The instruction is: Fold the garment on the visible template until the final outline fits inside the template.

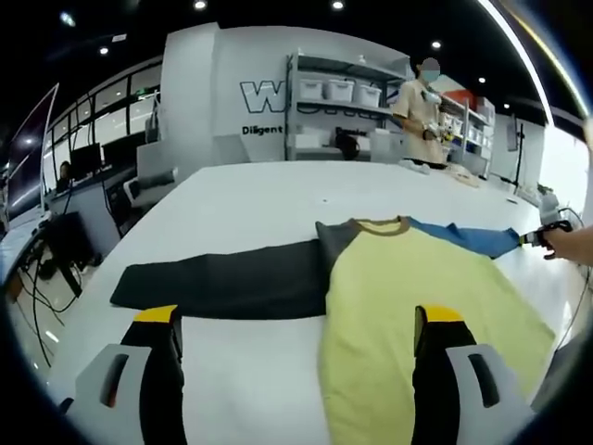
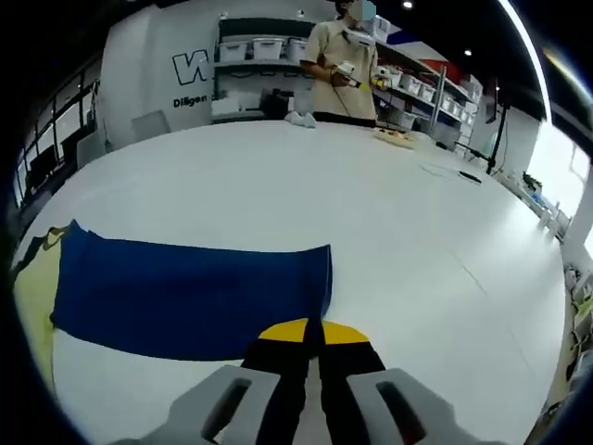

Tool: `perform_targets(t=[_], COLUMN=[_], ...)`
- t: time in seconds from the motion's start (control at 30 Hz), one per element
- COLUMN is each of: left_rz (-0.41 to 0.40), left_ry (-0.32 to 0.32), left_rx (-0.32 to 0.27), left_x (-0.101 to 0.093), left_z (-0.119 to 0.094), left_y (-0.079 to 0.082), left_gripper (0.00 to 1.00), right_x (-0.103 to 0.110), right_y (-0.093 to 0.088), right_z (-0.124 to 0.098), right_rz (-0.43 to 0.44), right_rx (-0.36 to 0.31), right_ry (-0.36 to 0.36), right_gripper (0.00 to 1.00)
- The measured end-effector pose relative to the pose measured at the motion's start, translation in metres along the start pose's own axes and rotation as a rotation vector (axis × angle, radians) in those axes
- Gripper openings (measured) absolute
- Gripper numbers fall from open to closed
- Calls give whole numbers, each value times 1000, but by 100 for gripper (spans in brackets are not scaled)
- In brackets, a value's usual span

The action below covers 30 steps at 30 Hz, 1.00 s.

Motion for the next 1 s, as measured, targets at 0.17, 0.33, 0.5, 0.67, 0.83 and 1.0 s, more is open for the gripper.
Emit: perform_targets(t=[0.17, 0.33, 0.5, 0.67, 0.83, 1.0], left_rz=[2, 5, 12, 17, 16, 14], left_ry=[1, -1, 0, -6, -11, -16], left_rx=[12, 17, 16, 18, 18, 12], left_x=[0, 0, -2, -4, -4, -5], left_z=[0, 1, 1, 1, 1, 1], left_y=[-1, -2, -1, -1, 1, 3], left_gripper=[99, 99, 98, 98, 97, 97], right_x=[1, 1, 1, 3, 5, 13], right_y=[4, 9, 15, 21, 31, 43], right_z=[-1, -3, -9, -15, -23, -33], right_rz=[4, -8, -21, -37, -53, -83], right_rx=[-6, -21, -34, -49, -69, -97], right_ry=[3, 5, 0, -4, -4, 2], right_gripper=[0, 0, 0, 0, 0, 0])
Point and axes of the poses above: the point that each gripper's makers call its tool centre point, and the gripper's own axes: z roughly forward along the fingers, x roughly to its left, y roughly out of its top, the point moved 7 cm from there along -z, roughly backward along the fingers, and after that the axes turned 3 degrees about -y, right-handed, at the moved point
